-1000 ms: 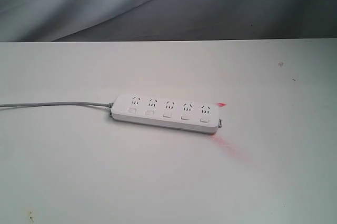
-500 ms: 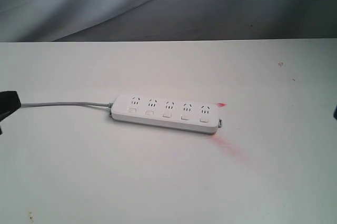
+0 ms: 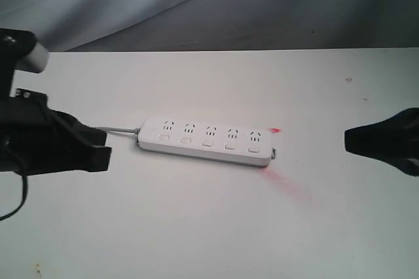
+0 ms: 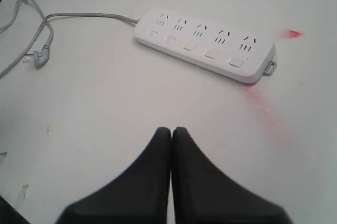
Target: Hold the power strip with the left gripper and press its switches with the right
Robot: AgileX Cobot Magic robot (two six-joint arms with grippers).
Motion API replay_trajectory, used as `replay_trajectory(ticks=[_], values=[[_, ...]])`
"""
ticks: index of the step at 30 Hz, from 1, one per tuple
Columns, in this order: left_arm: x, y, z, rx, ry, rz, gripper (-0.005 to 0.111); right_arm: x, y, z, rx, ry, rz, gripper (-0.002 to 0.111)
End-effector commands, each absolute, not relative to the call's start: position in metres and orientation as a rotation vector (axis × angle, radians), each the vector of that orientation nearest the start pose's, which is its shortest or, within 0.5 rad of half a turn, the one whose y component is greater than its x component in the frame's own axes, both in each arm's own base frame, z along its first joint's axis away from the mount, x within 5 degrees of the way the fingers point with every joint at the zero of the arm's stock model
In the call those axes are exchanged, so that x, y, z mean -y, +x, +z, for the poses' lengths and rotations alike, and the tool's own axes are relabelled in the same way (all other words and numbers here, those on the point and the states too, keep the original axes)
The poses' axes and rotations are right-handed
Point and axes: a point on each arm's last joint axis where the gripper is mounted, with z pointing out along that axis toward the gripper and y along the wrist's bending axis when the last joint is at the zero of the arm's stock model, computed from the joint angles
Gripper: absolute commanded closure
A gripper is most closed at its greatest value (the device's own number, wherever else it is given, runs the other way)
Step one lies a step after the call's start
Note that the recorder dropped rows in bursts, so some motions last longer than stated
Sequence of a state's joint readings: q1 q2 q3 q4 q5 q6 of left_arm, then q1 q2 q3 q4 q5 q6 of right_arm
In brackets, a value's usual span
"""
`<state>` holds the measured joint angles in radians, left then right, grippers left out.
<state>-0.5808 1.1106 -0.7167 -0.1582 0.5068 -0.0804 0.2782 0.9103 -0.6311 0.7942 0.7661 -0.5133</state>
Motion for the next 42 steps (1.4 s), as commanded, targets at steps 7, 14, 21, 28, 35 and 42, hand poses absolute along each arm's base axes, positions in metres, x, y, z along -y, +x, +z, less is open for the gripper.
replay_trajectory(ticks=[7, 14, 21, 28, 35, 42], values=[[0.16, 0.212, 0.236, -2.545, 0.596, -0.516, 0.107, -0.094, 0.165, 0.274, -2.38, -0.427, 0.768, 0.108], [0.158, 0.217, 0.23, -2.566, 0.595, -0.531, 0.107, -0.127, 0.177, 0.245, -2.459, -0.507, 0.667, 0.108], [0.135, 0.236, 0.221, -2.624, 0.49, -0.678, 0.107, -0.146, 0.194, 0.217, -2.563, -0.584, 0.593, 0.108], [0.132, 0.267, 0.204, -2.719, 0.466, -0.684, 0.107, -0.167, 0.241, 0.227, -2.591, -0.664, 0.457, 0.108], [0.148, 0.318, 0.199, -2.707, 0.514, -0.645, 0.107, -0.187, 0.283, 0.213, -2.621, -0.741, 0.343, 0.108], [0.16, 0.357, 0.166, -2.756, 0.565, -0.608, 0.107, -0.209, 0.32, 0.187, -2.644, -0.775, 0.328, 0.108]])
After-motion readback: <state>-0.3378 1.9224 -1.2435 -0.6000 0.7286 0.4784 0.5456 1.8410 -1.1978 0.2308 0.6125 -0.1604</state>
